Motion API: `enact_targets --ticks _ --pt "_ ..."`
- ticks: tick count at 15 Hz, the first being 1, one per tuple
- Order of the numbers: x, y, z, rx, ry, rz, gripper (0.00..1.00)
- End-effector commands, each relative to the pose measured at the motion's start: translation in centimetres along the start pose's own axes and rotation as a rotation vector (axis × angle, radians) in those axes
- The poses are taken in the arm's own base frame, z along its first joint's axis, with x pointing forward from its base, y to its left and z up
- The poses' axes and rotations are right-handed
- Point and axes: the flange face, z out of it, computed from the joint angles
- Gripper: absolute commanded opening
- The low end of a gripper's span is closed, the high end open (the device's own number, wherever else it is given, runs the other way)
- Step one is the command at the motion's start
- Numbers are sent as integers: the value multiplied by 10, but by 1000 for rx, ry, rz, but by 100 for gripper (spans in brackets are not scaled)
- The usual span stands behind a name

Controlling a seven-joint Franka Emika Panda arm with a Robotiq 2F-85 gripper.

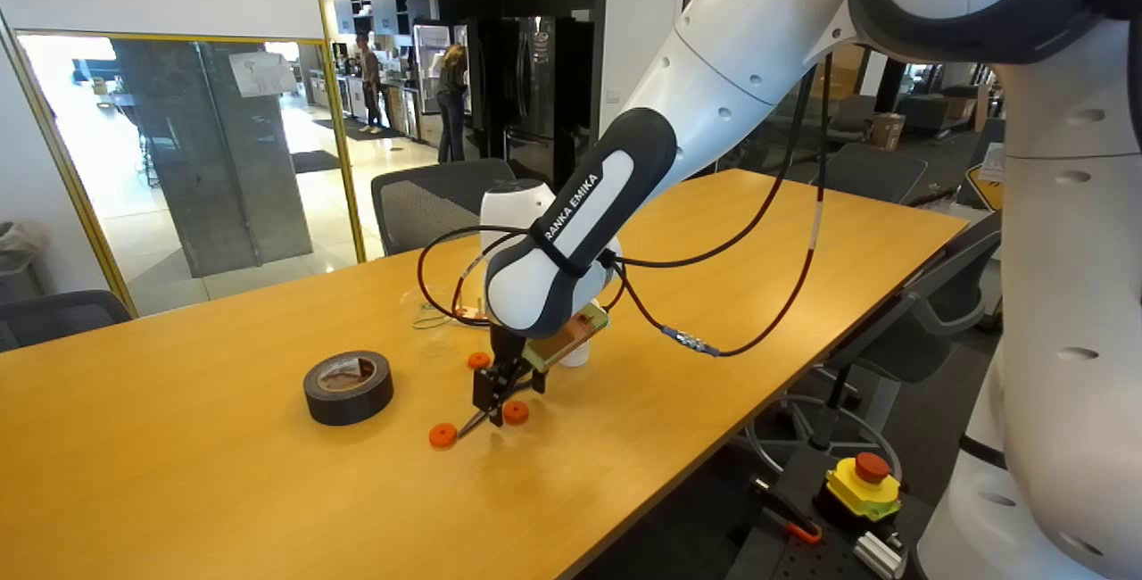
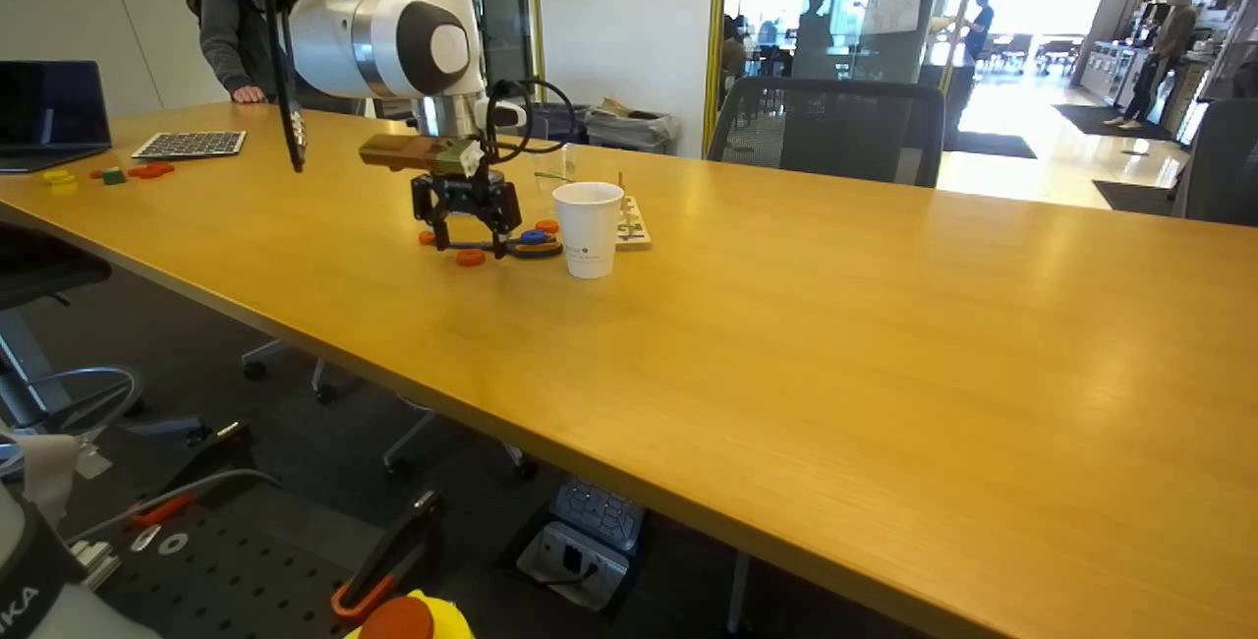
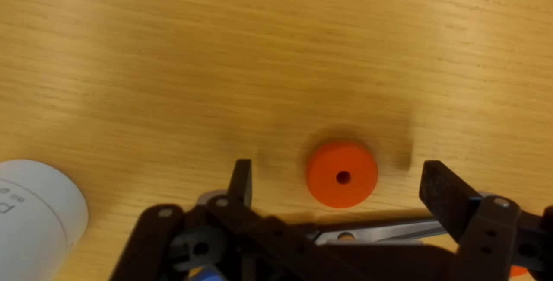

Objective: Put two round orange blocks in the white cup then put the round blue block in the clear cup, then put the remaining round orange blocks in the white cup

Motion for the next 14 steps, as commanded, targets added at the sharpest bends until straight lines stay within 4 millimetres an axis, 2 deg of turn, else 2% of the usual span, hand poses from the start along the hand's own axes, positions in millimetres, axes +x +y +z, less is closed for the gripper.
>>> enact_targets --ticks 1,2,9,12,14 --pt "5 -4 -1 -16 20 8 75" --pt "5 -4 -1 -19 22 10 74" --pt "7 -5 -1 -19 20 13 20" --pt "10 0 -14 -12 35 0 22" --pt "13 9 -39 -2 76 -4 22"
